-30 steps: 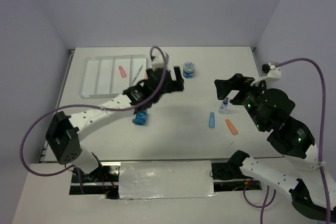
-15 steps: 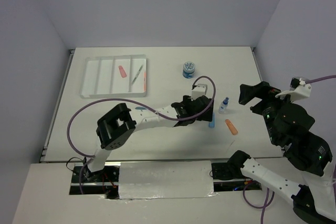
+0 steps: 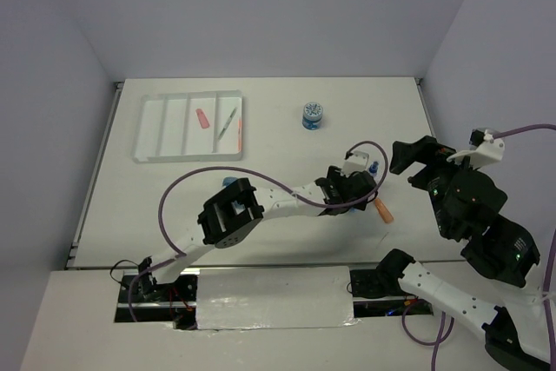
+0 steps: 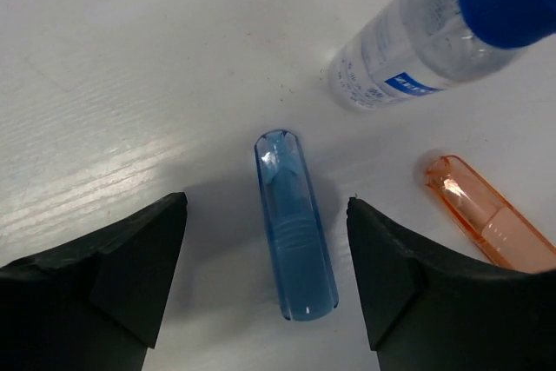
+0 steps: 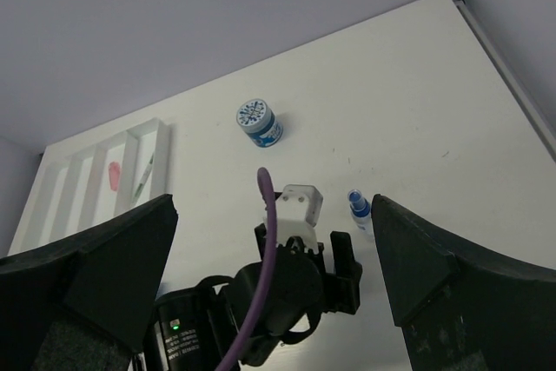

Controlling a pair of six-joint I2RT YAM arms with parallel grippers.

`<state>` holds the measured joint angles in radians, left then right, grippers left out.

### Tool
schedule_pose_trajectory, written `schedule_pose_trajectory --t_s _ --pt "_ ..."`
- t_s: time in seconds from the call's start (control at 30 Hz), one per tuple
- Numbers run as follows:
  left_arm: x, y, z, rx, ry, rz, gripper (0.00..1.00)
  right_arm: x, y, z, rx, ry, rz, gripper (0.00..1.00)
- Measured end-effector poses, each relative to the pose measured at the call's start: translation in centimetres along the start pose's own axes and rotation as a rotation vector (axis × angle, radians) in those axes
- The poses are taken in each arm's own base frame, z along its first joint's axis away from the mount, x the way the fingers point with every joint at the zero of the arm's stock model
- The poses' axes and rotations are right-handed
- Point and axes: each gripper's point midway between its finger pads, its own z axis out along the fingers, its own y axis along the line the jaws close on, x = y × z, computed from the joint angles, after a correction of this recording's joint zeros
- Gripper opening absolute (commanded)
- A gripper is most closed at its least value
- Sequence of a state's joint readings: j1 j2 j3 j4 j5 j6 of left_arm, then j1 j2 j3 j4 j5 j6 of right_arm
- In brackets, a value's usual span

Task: Sort the stationery into containers
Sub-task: Pick up the pen from the center of the board.

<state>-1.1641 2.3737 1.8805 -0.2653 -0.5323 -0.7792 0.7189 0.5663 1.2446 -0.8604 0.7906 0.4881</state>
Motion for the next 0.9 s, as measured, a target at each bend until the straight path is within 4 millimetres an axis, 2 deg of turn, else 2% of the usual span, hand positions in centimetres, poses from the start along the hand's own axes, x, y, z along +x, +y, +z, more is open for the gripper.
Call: schedule_pose_trajectory --t_s 0.07,0.1,0.2,0.23,0.27,0.3,0.37,0.4,0.47,0.5,0.57,0.67,0.77,0.8,0.87,0.9 --pt "0.1 -0.5 0.3 -0.005 -0.002 0.023 0.79 0.2 0.1 0.1 -0.006 0.004 -0.007 1.00" --pt "0.1 -0.7 0.4 -0.012 -0.006 0.034 0.69 0.3 0.2 0.1 -0.010 0.007 -0.010 1.00" --pt "0.4 -1.1 0.5 -0.022 -0.016 0.064 0.52 0.3 0.4 0.1 -0.022 0.010 -0.012 1.00" --pt "0.6 -1.0 0.4 -0.030 -0.014 0.069 0.52 0.3 0.5 0.1 -0.027 0.010 -0.012 1.00" --pt "0.7 -0.8 0.4 -0.038 -0.015 0.077 0.51 0.3 0.6 0.1 -0.030 0.011 -0.012 1.00" --pt "0.8 -0.5 0.4 -0.049 -0.023 0.079 0.45 0.3 0.6 0.1 -0.035 0.012 -0.012 1.00" --pt "1.1 0.0 0.0 -0.063 -0.029 0.083 0.31 0.2 0.8 0.0 -0.047 0.010 -0.008 1.00" --pt "1.2 0.3 -0.2 -0.070 -0.030 0.085 0.18 0.1 0.9 0.0 -0.053 0.005 -0.005 1.00" --pt "1.3 1.0 -0.6 -0.079 -0.030 0.097 0.08 0.1 1.0 -0.1 -0.066 0.001 0.001 1.00" --pt "1.5 1.5 -0.8 -0.088 -0.028 0.099 0.00 0.1 1.1 -0.2 -0.075 0.000 0.001 1.00" --pt "1.7 2.8 -1.4 -0.098 -0.031 0.099 0.00 0.1 1.2 -0.2 -0.085 0.001 0.002 1.00" --pt "1.9 6.5 -2.8 -0.123 -0.010 0.122 0.00 0.3 1.6 -0.2 -0.101 0.009 0.000 1.00" --pt "0.8 12.7 -4.8 -0.171 0.011 0.151 0.00 0.5 1.8 -0.1 -0.112 0.010 -0.001 1.00" --pt "-0.4 14.8 -5.3 -0.189 0.002 0.148 0.00 0.6 2.0 0.0 -0.117 0.010 0.000 1.00" --pt "-4.2 18.7 -6.5 -0.227 -0.047 0.120 0.00 0.8 2.3 0.2 -0.127 0.013 -0.001 1.00" --pt "-6.8 20.7 -7.1 -0.247 -0.088 0.093 0.00 1.0 2.5 0.3 -0.131 0.017 -0.004 1.00"
